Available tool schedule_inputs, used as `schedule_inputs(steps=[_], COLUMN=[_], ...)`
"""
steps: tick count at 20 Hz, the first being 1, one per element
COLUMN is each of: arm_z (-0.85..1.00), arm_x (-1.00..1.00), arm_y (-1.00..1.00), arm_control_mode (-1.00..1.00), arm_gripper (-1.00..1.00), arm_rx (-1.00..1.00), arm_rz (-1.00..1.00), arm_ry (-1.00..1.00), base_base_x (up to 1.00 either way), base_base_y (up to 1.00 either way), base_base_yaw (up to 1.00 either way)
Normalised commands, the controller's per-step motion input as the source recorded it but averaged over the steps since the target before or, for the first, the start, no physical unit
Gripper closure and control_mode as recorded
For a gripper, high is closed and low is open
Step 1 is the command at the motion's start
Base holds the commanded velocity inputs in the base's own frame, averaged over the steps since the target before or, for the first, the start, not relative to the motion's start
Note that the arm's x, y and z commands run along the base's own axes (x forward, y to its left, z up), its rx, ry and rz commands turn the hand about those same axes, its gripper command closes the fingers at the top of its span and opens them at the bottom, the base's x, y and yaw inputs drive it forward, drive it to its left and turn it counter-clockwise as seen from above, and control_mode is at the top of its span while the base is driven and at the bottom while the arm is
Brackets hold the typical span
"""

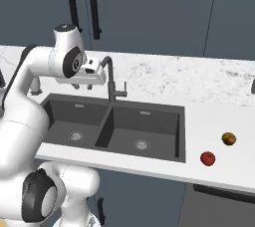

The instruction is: Put the colander in the sink, put the pear, apple in the colander, and turn on the sink faucet and pour water over the colander.

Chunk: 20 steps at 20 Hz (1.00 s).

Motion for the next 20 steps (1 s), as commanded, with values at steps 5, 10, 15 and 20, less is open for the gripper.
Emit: schedule_inputs(steps=[5,10,15,20], arm_z=[-0.04,-0.22,-0.33,-0.42], arm_x=[-0.28,-0.8,-0.68,-0.26], arm_y=[0.0,0.11,0.43,0.72], arm_control_mode=[-1.0,-1.0,-1.0,-1.0], arm_gripper=[-1.0,-1.0,-1.0,-1.0], arm_rx=[0.0,-0.01,0.0,0.14], arm_rz=[0.0,0.0,-0.12,-0.27], arm_ry=[-0.01,-0.08,-0.01,0.03], base_base_x=[0.0,0.0,0.0,0.0], base_base_y=[0.0,0.0,0.0,0.0], base_base_yaw=[0.0,0.0,0.0,0.0])
